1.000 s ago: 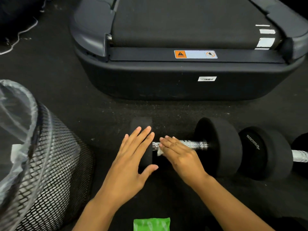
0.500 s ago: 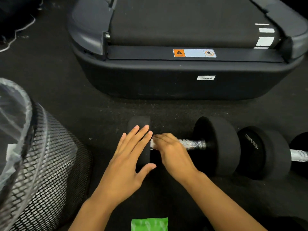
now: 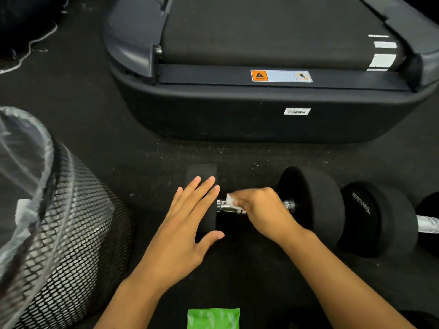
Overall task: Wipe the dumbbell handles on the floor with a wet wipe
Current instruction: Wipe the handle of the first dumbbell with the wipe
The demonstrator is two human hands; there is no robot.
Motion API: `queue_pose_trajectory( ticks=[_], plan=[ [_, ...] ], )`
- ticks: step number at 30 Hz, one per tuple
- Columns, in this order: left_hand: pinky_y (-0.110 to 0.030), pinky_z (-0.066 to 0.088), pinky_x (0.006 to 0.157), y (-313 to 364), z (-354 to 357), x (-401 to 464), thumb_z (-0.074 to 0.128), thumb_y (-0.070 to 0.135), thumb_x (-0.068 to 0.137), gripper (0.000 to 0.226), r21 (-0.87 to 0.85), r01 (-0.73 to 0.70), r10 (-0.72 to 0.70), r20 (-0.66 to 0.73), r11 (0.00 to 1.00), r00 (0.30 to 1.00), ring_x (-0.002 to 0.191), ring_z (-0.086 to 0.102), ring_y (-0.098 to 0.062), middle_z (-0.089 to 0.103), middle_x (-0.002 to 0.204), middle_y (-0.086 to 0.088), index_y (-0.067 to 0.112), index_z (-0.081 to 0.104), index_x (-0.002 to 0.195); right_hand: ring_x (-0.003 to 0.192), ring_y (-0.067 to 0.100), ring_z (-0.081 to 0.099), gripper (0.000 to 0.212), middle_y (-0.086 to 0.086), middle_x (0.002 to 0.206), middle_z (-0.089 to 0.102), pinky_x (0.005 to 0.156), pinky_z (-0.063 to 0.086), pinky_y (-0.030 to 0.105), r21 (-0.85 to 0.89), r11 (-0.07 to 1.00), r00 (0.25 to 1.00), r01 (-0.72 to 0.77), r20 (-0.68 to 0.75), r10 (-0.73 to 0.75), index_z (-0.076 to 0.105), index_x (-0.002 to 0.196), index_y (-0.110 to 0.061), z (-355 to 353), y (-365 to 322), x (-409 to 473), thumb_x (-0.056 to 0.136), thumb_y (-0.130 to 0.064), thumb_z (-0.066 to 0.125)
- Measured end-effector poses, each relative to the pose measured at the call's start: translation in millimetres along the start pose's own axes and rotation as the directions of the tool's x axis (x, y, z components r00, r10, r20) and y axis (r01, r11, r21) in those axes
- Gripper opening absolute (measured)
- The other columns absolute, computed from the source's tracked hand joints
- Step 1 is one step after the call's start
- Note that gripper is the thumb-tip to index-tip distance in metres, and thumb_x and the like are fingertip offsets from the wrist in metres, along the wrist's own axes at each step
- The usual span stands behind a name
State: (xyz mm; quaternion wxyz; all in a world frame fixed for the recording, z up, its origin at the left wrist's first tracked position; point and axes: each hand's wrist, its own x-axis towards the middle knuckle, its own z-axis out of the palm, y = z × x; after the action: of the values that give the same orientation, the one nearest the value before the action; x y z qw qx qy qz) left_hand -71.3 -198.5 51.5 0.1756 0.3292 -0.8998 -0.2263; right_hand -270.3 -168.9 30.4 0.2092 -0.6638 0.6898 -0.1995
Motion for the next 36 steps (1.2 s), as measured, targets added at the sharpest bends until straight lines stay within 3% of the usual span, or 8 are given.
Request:
queue_pose_trajectory(
  ticks=[3, 10, 18, 21, 23, 28, 32, 36],
  plan=[
    [-0.032, 0.0, 0.114, 0, 0, -1, 0.058, 0.044, 0.08, 0.077, 0.006, 0.003, -0.003, 0.004, 1.0, 1.0, 0.143, 0.005, -0.007, 0.017, 0.154, 0.012, 0.027, 0.021, 0.146, 0.084, 0.021, 0.062, 0.021, 0.004, 0.088, 0.067, 0.074, 0.05, 0.041, -0.033, 0.998, 0.997, -0.05, 0.062, 0.052, 0.066, 0.098, -0.014, 9, -6, 10, 0.096, -0.022, 0.047],
    [-0.035, 0.002, 0.114, 1, 0, -1, 0.059, 0.042, 0.079, 0.078, 0.019, -0.002, 0.002, -0.003, 1.0, 1.0, 0.143, 0.007, -0.008, 0.019, 0.154, 0.01, 0.026, 0.021, 0.145, 0.081, 0.021, 0.059, 0.02, 0.007, 0.084, 0.063, 0.069, 0.048, 0.034, -0.015, 0.992, 0.977, -0.123, 0.174, 0.123, 0.066, 0.098, -0.016, 2, -1, 25, 0.096, -0.021, 0.048],
    [-0.031, 0.0, 0.114, 0, 1, 1, 0.061, 0.042, 0.079, 0.078, 0.032, 0.005, -0.005, 0.002, 0.999, 1.0, 0.142, 0.006, -0.007, 0.018, 0.154, 0.012, 0.025, 0.024, 0.145, 0.083, 0.019, 0.06, 0.023, 0.007, 0.087, 0.065, 0.074, 0.05, 0.037, 0.03, 0.985, 0.956, -0.17, 0.246, 0.158, 0.069, 0.092, -0.015, -4, -2, 35, 0.095, -0.025, 0.049],
    [-0.031, 0.0, 0.114, -1, 1, 1, 0.056, 0.047, 0.083, 0.074, 0.042, 0.007, -0.007, 0.011, 0.999, 1.0, 0.143, 0.007, -0.008, 0.017, 0.154, 0.012, 0.025, 0.024, 0.145, 0.083, 0.018, 0.059, 0.02, 0.002, 0.082, 0.064, 0.066, 0.046, 0.032, 0.005, 0.995, 0.97, -0.097, 0.226, 0.094, 0.067, 0.087, -0.014, 1, -8, 31, 0.094, -0.02, 0.05],
    [-0.032, 0.003, 0.114, -1, 1, 0, 0.047, 0.052, 0.084, 0.072, 0.055, 0.005, -0.006, 0.019, 0.998, 1.0, 0.143, 0.008, -0.009, 0.017, 0.154, 0.011, 0.024, 0.024, 0.146, 0.084, 0.013, 0.058, 0.017, -0.002, 0.086, 0.065, 0.07, 0.048, 0.03, 0.021, 0.995, 0.973, -0.101, 0.212, 0.094, 0.068, 0.094, -0.018, -3, -3, 24, 0.094, -0.021, 0.052],
    [-0.033, 0.007, 0.114, -1, -2, 0, 0.041, 0.055, 0.084, 0.072, 0.157, -0.006, -0.001, 0.047, 0.988, 0.999, 0.143, 0.009, -0.01, 0.016, 0.155, 0.01, 0.024, 0.022, 0.146, 0.09, 0.029, 0.061, 0.019, 0.012, 0.095, 0.065, 0.076, 0.052, 0.044, -0.068, 0.994, 0.979, -0.085, 0.182, 0.097, 0.066, 0.1, -0.014, 2, -9, 28, 0.091, -0.021, 0.05],
    [-0.034, 0.006, 0.113, -2, -8, 4, 0.039, 0.059, 0.083, 0.077, 0.225, -0.012, -0.009, 0.091, 0.974, 0.996, 0.143, 0.007, -0.011, 0.014, 0.155, 0.009, 0.023, 0.019, 0.147, 0.076, 0.023, 0.059, 0.016, 0.006, 0.076, 0.06, 0.067, 0.051, 0.041, -0.012, 0.994, 0.981, -0.105, 0.161, 0.106, 0.064, 0.087, -0.016, 2, 1, 22, 0.093, -0.02, 0.049],
    [-0.035, 0.006, 0.112, -1, -6, 5, 0.04, 0.058, 0.082, 0.079, 0.192, -0.002, -0.018, 0.104, 0.981, 0.994, 0.143, 0.005, -0.012, 0.011, 0.156, 0.009, 0.022, 0.016, 0.148, 0.091, 0.025, 0.061, 0.019, 0.01, 0.095, 0.065, 0.077, 0.052, 0.041, 0.037, 0.989, 0.972, -0.146, 0.19, 0.137, 0.069, 0.096, -0.017, 4, -2, 33, 0.092, -0.024, 0.051]
  ],
)
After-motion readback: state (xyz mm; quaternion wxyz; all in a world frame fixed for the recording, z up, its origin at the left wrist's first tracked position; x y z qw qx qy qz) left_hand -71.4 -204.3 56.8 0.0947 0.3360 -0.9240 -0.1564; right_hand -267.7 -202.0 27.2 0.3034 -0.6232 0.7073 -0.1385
